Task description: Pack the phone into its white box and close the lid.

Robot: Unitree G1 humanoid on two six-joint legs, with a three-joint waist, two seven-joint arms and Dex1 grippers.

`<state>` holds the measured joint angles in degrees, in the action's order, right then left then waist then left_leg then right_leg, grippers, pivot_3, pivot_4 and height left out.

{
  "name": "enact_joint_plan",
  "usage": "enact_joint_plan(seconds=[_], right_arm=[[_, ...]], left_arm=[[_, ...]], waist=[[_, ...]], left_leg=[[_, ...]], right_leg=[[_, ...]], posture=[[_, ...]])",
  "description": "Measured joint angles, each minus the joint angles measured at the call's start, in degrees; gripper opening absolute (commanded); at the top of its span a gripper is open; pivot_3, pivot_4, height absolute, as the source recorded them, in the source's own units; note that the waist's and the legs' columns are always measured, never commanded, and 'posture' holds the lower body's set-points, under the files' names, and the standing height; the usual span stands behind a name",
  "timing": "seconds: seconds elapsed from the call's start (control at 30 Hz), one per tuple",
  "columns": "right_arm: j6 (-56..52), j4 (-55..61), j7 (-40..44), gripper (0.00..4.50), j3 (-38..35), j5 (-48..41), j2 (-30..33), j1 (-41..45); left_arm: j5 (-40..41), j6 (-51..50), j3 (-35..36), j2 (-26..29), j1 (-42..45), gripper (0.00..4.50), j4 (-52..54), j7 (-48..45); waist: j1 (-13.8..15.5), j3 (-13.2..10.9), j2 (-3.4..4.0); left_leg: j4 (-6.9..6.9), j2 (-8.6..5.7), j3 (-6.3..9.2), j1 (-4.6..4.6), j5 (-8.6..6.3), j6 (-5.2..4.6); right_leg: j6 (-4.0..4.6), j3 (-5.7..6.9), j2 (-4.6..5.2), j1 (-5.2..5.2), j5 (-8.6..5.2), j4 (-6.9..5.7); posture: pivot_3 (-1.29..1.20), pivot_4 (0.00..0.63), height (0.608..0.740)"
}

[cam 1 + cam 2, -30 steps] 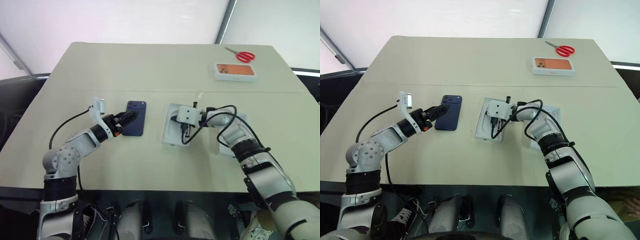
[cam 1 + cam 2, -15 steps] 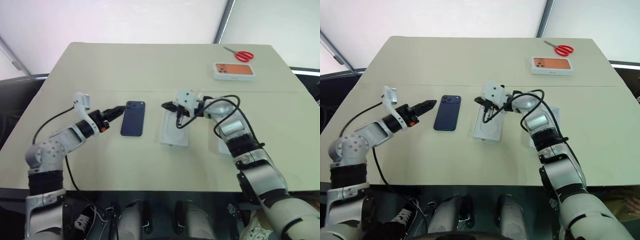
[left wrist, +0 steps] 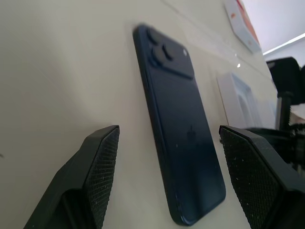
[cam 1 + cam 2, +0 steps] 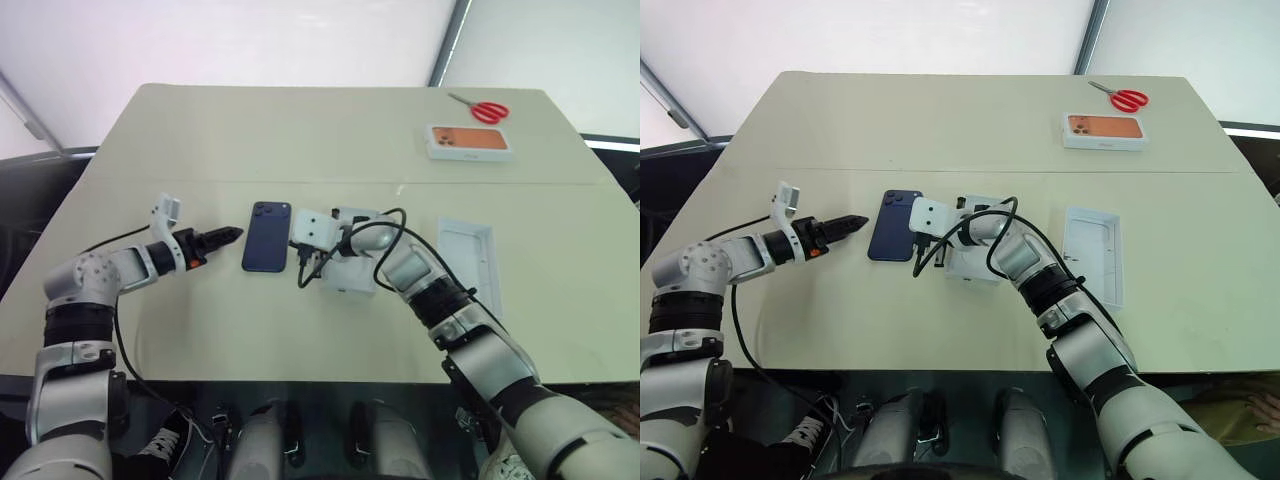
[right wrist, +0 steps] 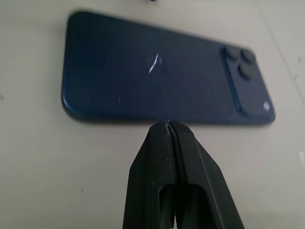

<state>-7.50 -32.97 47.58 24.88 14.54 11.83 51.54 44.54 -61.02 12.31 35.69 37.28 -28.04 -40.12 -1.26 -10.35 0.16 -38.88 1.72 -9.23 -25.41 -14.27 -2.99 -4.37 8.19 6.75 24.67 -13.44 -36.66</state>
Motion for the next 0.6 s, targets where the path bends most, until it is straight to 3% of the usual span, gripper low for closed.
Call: enact_joint_plan(seconds=[0.6], right_arm=[[3.0,-10.9,-3.4,0.06,0.5,3.1,-4.6,5.6]], left_arm=[[-7.2,-5.1,-2.4,-3.4,5.6,3.54,-3.1,-2.2]], waist=[[0.0,0.1,0.01]], left_leg=[[-0.01,-0.03,-0.02,0.31,0.01,0.06]], right_leg=[[-0.04,-0.10,0.05,-0.17,-0.05,-0.30]], posture=[[0.00,0.150,0.738]])
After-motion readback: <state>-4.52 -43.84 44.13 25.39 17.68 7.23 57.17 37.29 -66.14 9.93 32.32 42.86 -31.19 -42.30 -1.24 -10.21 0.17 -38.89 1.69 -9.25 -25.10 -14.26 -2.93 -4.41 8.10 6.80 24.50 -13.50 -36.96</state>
